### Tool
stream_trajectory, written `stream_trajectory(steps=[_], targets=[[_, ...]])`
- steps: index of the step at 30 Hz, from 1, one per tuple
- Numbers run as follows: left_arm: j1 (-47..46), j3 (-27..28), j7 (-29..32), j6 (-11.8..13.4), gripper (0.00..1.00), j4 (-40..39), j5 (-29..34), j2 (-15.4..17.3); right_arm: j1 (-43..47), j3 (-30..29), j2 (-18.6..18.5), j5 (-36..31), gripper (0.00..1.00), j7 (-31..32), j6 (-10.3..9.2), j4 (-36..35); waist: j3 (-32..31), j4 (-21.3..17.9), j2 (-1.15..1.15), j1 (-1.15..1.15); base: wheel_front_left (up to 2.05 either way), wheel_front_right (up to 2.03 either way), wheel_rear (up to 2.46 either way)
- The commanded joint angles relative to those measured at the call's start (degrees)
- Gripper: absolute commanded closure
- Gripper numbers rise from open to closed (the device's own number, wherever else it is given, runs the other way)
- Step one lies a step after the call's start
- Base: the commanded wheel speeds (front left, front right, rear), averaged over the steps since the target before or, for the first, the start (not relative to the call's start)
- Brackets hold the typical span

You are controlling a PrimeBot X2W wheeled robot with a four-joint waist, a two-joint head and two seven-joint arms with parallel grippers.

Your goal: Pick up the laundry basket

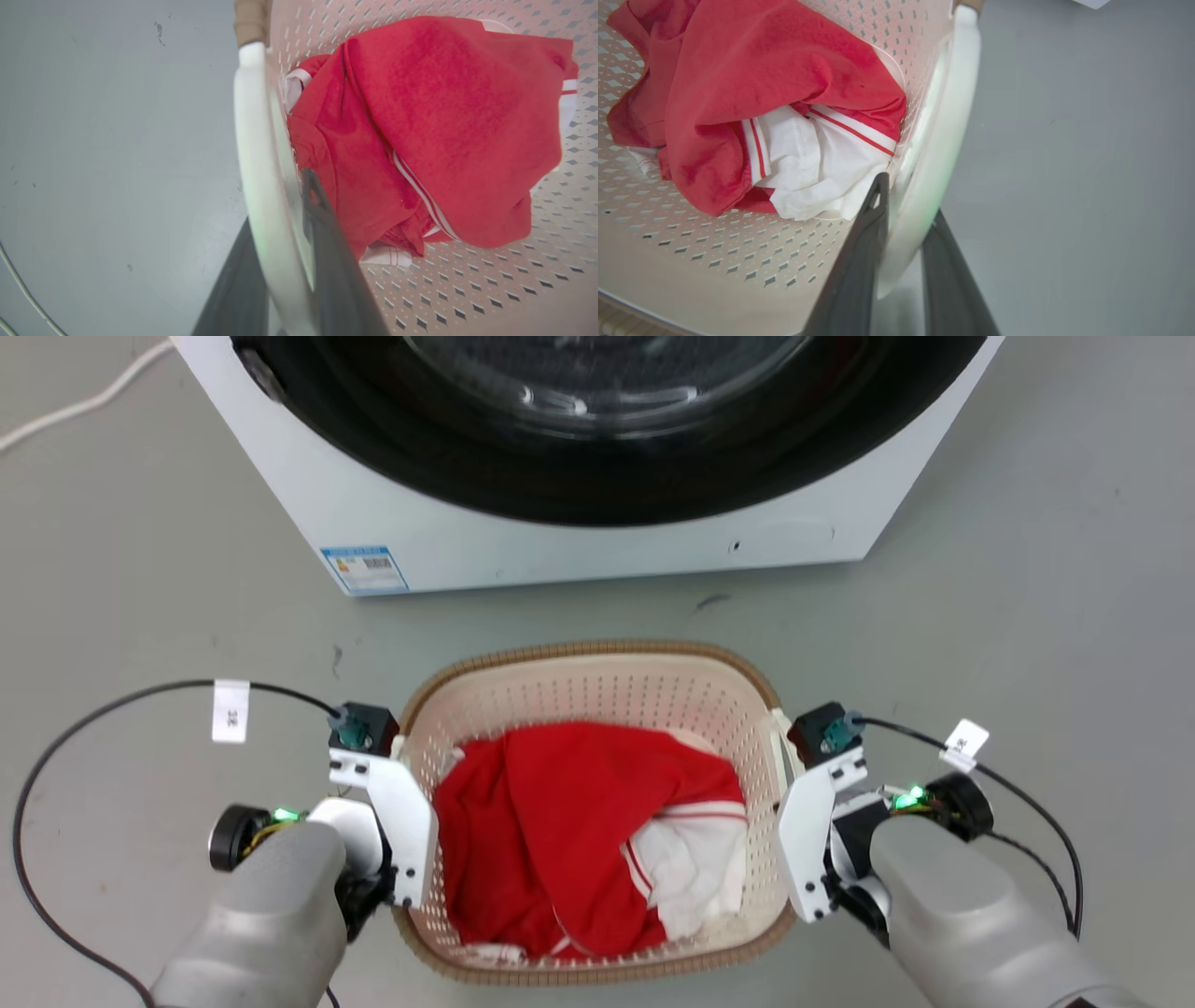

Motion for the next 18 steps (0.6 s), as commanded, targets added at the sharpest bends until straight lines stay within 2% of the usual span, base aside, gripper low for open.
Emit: stream_trajectory(steps=[1,18], targets=[[1.1,-0.7,0.4,-0.6,1.0,-0.7,-0.3,-0.5,0.9,0.7,0.2,0.4,1.0,0.1,0.18,-0.7,-2.6,-0.2,0.0,0.01,0.0,0.0,0.0],[9.3,-7.7,5.2,-0.6,1.0,-2.5,-8.2,-0.2,9.4,9.9,-1.7,9.0,1.0,4.9,0.17,-3.1,-16.2,0.0,0.0,0.01,0.0,0.0,0.0]])
